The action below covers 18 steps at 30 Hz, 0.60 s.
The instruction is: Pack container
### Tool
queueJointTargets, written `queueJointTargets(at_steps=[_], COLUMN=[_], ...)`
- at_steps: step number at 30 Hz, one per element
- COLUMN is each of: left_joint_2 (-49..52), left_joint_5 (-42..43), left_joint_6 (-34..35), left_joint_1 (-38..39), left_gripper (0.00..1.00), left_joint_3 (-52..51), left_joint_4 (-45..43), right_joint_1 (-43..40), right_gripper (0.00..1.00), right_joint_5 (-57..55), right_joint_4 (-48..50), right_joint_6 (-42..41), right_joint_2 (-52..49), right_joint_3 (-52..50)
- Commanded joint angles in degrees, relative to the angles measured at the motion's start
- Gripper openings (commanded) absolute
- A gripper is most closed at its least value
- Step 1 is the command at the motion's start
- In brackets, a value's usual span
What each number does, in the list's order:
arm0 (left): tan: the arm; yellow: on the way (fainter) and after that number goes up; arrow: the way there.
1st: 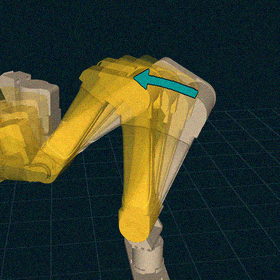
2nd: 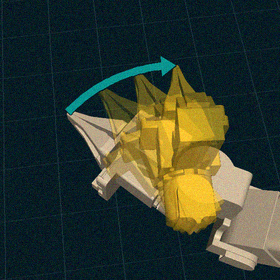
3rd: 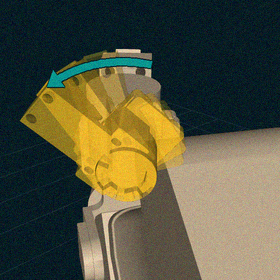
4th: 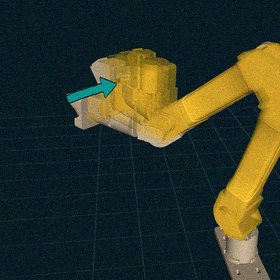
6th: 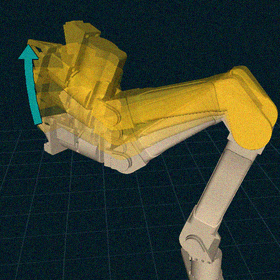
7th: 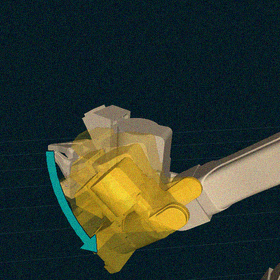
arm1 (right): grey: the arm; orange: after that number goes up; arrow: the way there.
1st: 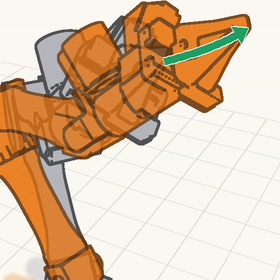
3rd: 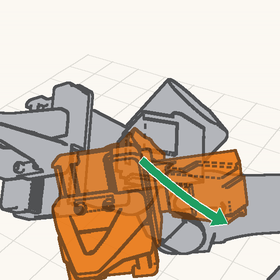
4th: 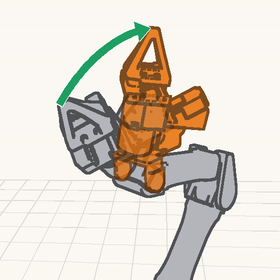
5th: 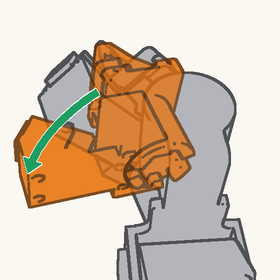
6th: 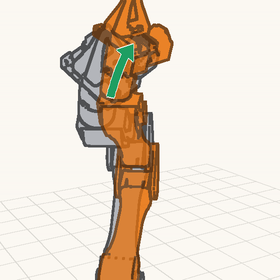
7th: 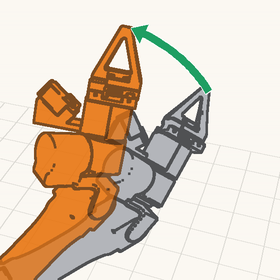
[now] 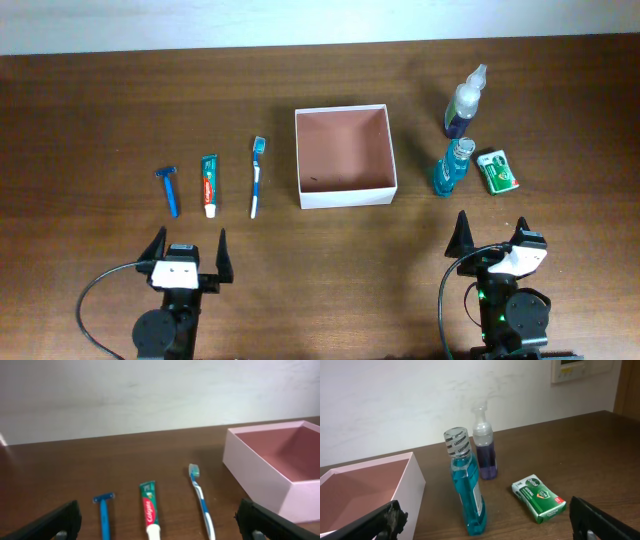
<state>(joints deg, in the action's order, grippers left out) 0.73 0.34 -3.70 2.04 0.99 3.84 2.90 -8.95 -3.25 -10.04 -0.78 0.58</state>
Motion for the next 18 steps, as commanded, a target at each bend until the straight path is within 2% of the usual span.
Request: queueJointTargets(at_steps=[1, 8, 10, 13, 18], left_joint_2=[-0.39, -0.39, -0.28, 1.42, 10.97], left_joint_5=[-3.17, -1.51, -0.15, 2.82, 5.27], left_joint_6=[-0.92, 0.20, 0.20, 0.17, 0.15], left_joint_1=[-0.46, -0.46, -0.46, -0.46, -0.46], left_gripper=[0.99, 0.99, 0.99, 0.99, 0.99], left_joint_3=[-0.50, 0.13, 2.21, 8.37, 25.44], left_joint_4=[-3.78, -20.13, -20.04, -14.27, 5.03], right_joint_1=[0.48, 0.48, 0.48, 0.48, 0.48], right_gripper=[0.98, 0.98, 0.98, 0.98, 0.98], right_joint_5=[-0.52, -0.52, -0.52, -0.52, -0.52], right_joint_4=[-0.48, -0.48, -0.48, -0.48, -0.48], right_joint_6=[0.61, 0.61, 0.61, 0.61, 0.61], right_joint_2=[0.57, 0.57, 0.57, 0.57, 0.57], right_joint_3=[-0.26, -0.26, -0.26, -0.26, -0.26])
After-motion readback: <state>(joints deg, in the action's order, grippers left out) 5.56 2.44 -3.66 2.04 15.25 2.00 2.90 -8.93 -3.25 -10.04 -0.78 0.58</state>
